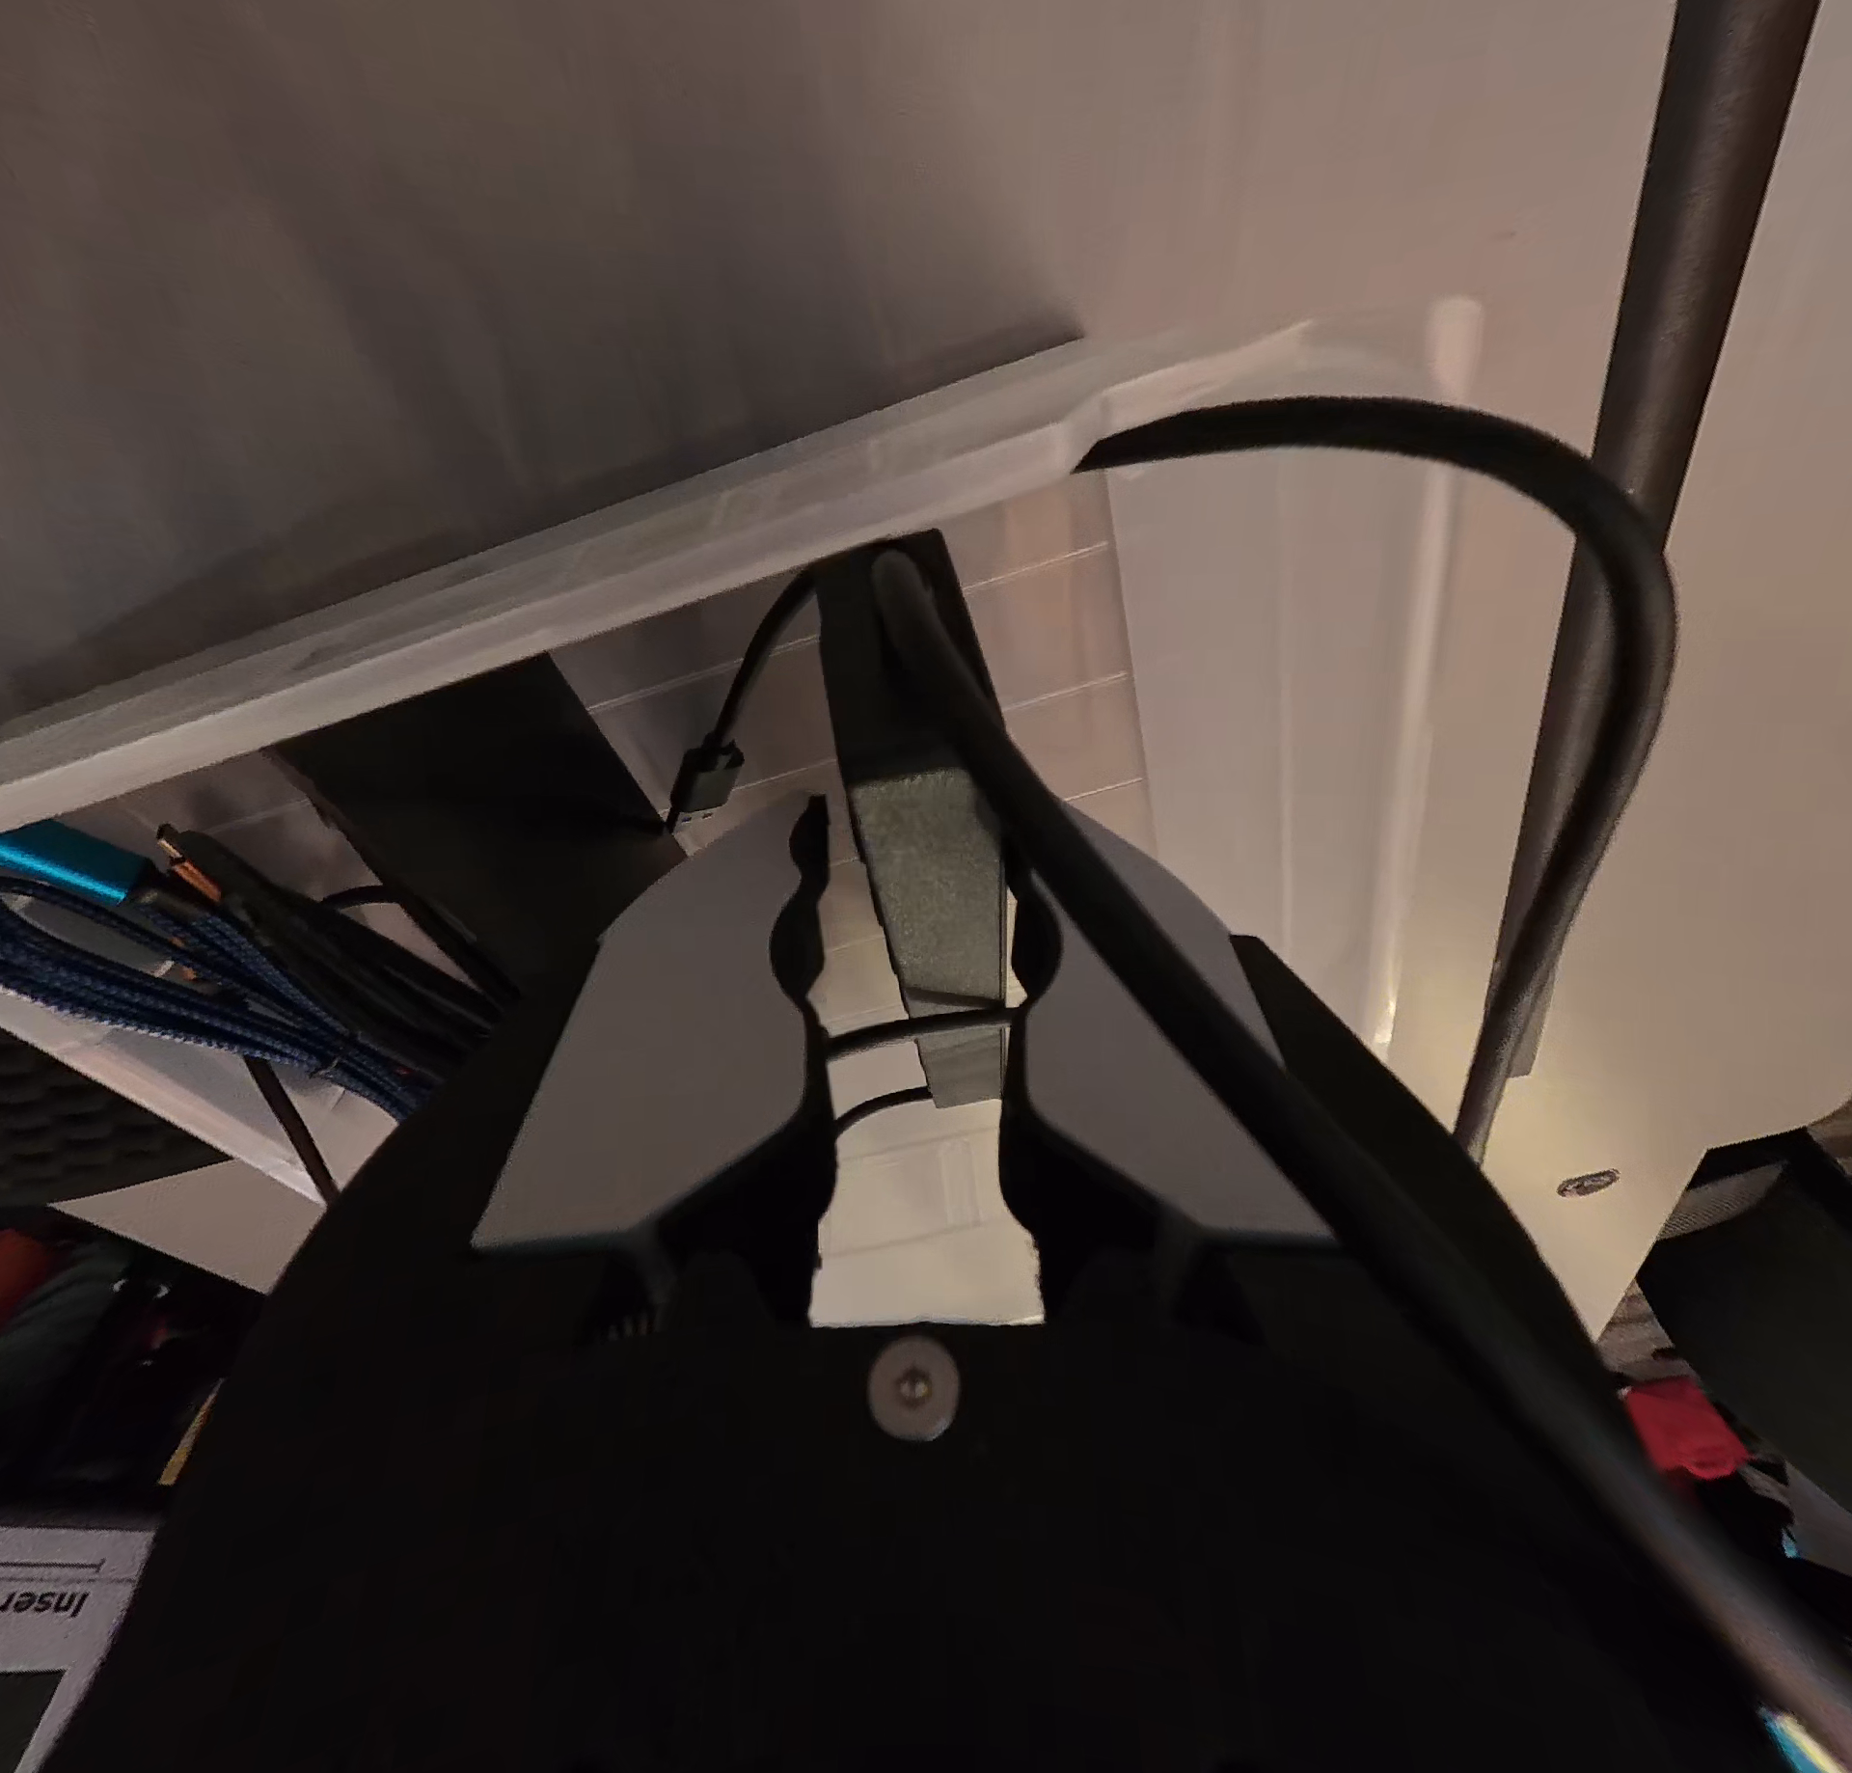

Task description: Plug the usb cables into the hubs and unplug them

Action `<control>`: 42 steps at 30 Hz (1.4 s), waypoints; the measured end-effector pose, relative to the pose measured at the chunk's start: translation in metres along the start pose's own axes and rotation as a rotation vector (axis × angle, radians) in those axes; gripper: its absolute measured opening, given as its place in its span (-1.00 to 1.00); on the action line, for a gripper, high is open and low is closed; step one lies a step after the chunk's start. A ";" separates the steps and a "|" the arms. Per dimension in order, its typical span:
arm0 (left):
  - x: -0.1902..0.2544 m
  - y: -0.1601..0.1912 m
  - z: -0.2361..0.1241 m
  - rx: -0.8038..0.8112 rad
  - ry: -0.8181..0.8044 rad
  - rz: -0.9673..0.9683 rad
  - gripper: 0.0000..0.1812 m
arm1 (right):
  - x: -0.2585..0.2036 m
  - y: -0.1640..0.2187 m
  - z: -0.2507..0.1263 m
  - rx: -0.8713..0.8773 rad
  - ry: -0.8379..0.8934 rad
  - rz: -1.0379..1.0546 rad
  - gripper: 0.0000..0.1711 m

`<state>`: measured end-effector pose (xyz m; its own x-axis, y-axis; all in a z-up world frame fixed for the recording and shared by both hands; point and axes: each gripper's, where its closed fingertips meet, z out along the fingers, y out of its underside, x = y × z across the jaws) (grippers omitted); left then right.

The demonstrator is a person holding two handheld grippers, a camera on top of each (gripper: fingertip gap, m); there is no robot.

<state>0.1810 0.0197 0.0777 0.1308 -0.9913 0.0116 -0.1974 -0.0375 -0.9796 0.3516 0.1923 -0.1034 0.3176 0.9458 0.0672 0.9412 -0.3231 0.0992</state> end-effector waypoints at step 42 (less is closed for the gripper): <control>-0.029 -0.024 -0.067 0.022 -0.334 0.079 -0.57 | -0.146 -0.043 -0.307 1.635 0.597 0.117 -0.42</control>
<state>0.1173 0.0405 0.1145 0.4274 -0.8951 -0.1268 -0.1988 0.0438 -0.9791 0.2297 0.0586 0.1870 0.6577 0.6601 0.3629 0.1746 0.3350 -0.9259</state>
